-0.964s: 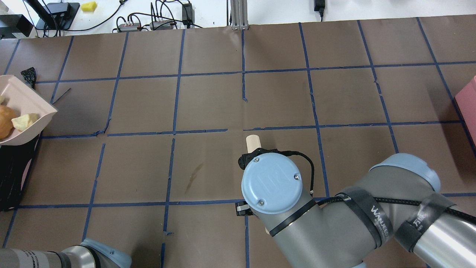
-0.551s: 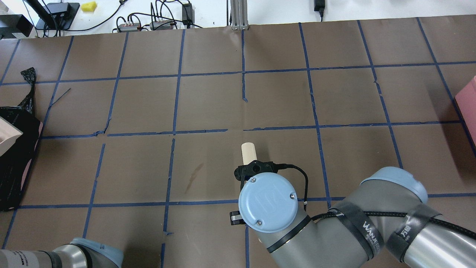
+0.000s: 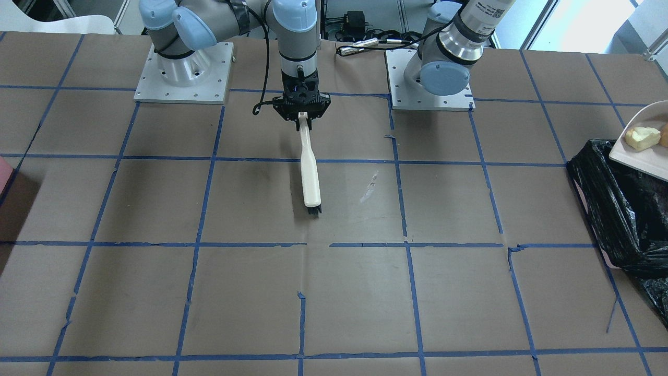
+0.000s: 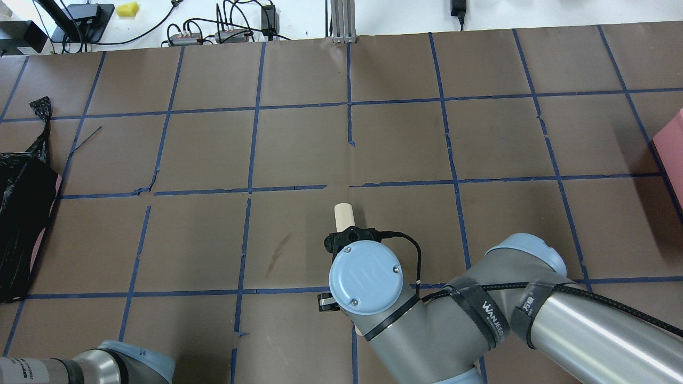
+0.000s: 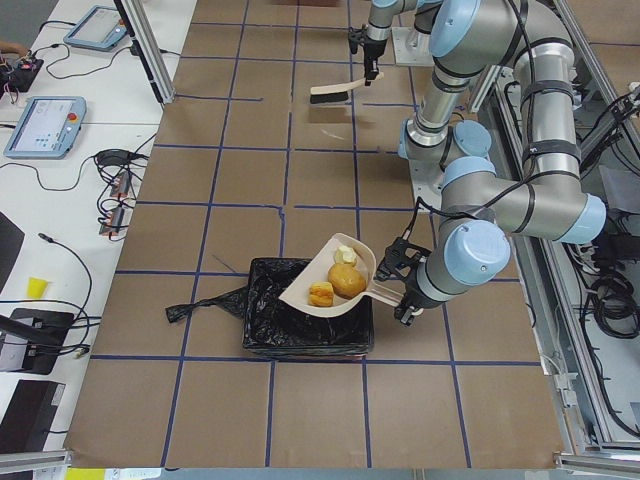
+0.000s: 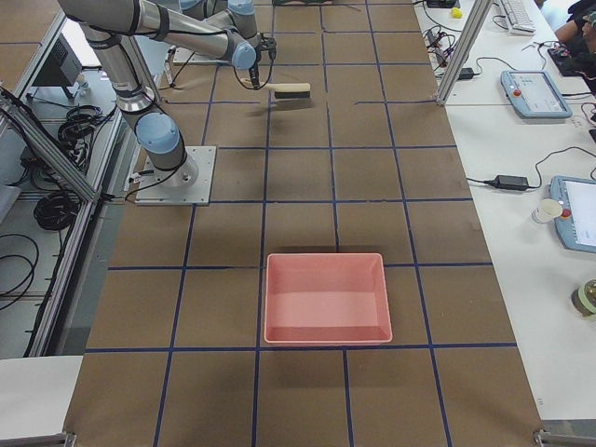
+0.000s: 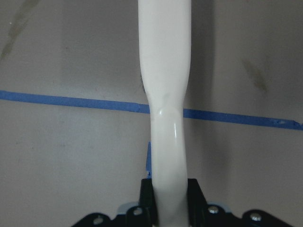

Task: Sweep and dump trash in nearest bin
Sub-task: 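Tilt the dustpan with the left gripper to dump bread into the bag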

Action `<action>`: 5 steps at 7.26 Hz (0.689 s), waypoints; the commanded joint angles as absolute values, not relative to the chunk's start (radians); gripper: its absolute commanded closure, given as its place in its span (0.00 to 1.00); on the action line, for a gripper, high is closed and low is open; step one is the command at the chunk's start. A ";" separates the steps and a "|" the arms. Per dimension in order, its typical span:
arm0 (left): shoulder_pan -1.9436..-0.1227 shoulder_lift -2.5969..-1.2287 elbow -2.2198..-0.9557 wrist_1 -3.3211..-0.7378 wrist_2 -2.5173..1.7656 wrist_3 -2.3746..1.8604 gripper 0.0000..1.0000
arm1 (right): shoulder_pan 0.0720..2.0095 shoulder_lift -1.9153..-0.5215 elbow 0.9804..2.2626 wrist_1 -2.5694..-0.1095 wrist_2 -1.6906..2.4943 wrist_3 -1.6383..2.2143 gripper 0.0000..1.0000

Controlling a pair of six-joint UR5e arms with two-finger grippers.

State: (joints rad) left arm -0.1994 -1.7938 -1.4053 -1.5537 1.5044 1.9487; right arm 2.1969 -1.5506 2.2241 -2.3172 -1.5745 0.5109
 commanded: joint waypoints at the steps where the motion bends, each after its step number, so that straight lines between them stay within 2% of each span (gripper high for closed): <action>1: -0.199 -1.821 -1.393 -1.478 1.546 1.962 0.98 | 2.197 -1.534 2.226 -2.333 -1.582 0.517 0.76; 4: -0.209 -1.842 -1.385 -1.437 1.551 1.959 0.98 | 2.197 -1.532 2.227 -2.333 -1.578 0.520 0.76; 5: -0.242 -1.857 -1.387 -1.349 1.587 1.956 0.98 | 2.197 -1.532 2.230 -2.333 -1.578 0.525 0.76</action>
